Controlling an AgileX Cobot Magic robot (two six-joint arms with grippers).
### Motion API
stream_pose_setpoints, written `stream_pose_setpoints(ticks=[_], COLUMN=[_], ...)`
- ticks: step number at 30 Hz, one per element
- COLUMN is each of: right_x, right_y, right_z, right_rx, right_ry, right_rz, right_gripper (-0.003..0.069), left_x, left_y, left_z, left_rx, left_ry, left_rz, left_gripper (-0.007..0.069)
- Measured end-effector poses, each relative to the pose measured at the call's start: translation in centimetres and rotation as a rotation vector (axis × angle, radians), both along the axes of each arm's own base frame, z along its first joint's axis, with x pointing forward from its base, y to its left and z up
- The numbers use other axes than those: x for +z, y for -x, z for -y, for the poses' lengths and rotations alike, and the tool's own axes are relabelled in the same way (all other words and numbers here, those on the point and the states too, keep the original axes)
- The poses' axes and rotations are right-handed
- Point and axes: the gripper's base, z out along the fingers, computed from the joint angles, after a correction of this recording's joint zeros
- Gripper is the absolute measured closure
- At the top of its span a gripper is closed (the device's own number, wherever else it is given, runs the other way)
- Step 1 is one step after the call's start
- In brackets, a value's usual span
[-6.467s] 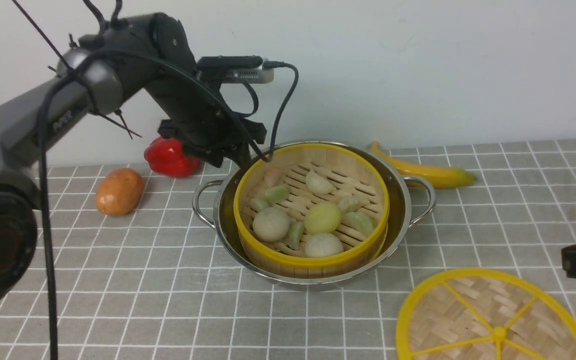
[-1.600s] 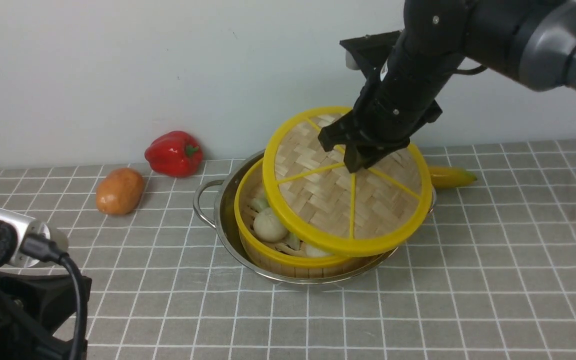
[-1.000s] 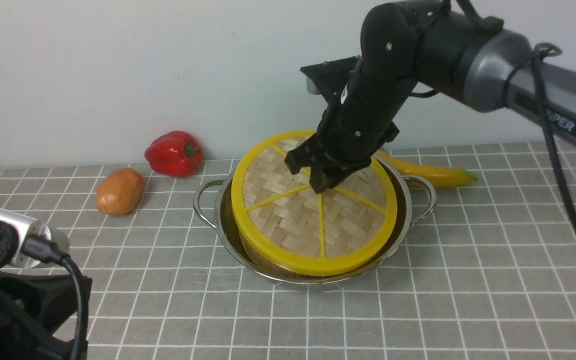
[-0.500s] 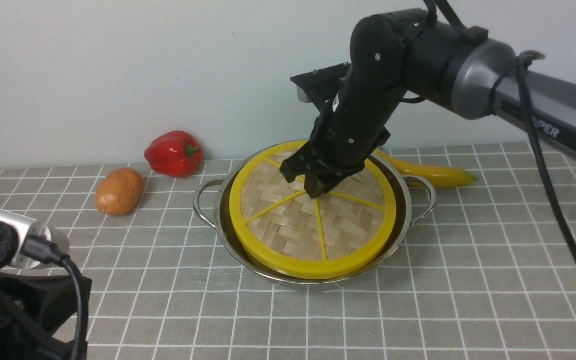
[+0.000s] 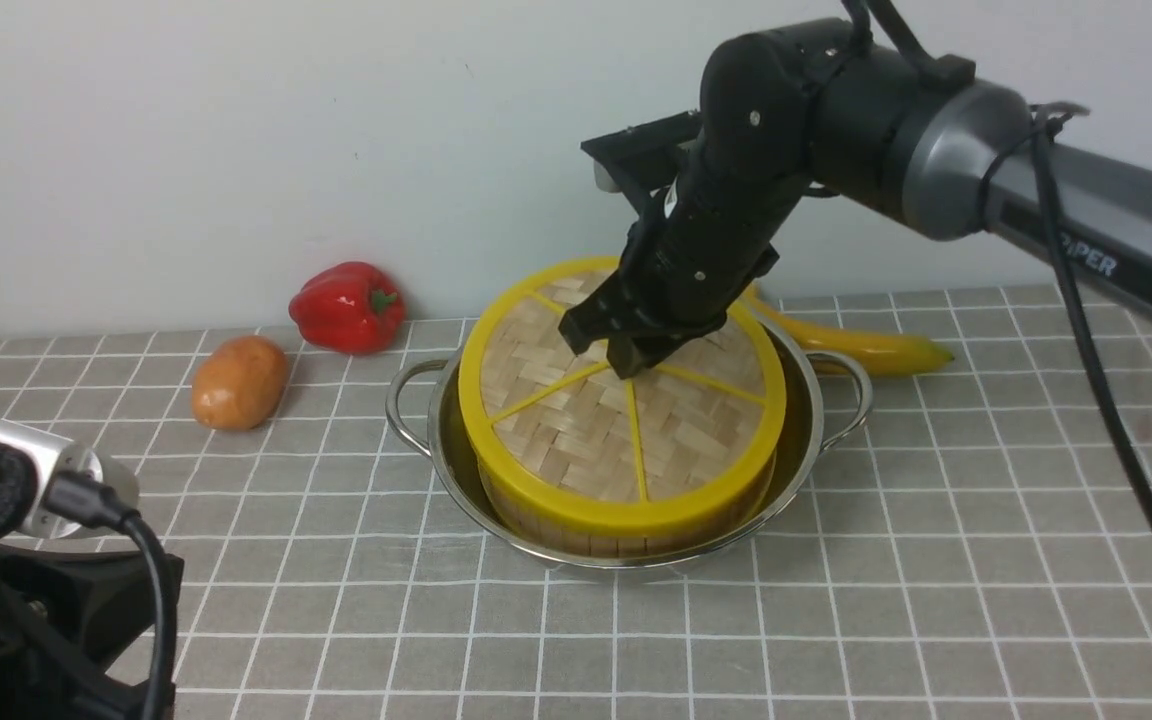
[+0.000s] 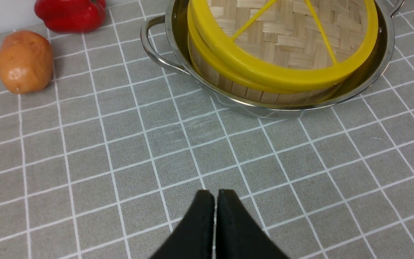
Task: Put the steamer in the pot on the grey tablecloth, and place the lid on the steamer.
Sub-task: 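Place the bamboo steamer lid onto the steamer basket in the pot with the right gripper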
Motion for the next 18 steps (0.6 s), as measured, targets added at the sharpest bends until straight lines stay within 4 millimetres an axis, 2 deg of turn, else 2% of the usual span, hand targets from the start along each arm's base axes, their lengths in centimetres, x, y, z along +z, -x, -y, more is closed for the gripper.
stream_pose_setpoints(ticks=[18], right_x=[0.01], right_y=[-0.29], right_z=[-0.02], right_rx=[-0.004], right_ry=[-0.001], right_rz=[0.03], right_gripper=[0.0511], left_x=[0.0], left_y=[0.0], left_z=[0.0], left_rx=[0.0], left_ry=[0.0], left_rz=[0.0], left_gripper=[0.0622])
